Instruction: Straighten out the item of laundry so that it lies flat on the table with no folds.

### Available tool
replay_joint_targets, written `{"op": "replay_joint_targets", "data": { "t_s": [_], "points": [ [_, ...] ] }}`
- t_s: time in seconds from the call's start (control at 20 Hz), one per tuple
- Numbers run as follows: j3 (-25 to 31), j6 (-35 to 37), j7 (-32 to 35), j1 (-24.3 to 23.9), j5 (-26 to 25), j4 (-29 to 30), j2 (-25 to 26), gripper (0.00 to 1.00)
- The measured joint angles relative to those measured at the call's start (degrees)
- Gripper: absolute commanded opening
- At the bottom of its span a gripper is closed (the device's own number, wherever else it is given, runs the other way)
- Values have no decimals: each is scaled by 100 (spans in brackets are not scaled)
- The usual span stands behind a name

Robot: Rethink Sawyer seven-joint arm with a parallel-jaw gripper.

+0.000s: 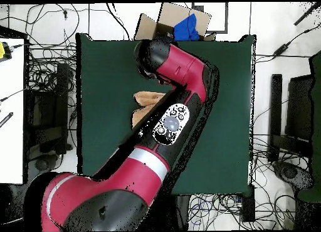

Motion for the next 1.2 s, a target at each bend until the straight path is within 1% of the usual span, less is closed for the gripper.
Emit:
{"op": "replay_joint_targets", "data": {
  "t_s": [0.2, 0.3, 0.55, 0.75, 1.2],
  "points": [
    [135, -216, 0, 4, -91, 276, -89, 100],
    [231, -384, 0, 4, -267, 534, -233, 100],
    [333, -542, 0, 3, -493, 892, -476, 100],
    [502, -706, 0, -15, -732, 1298, -816, 100],
    [961, -1041, 0, -231, -1114, 1778, -1299, 100]
  ]
}}
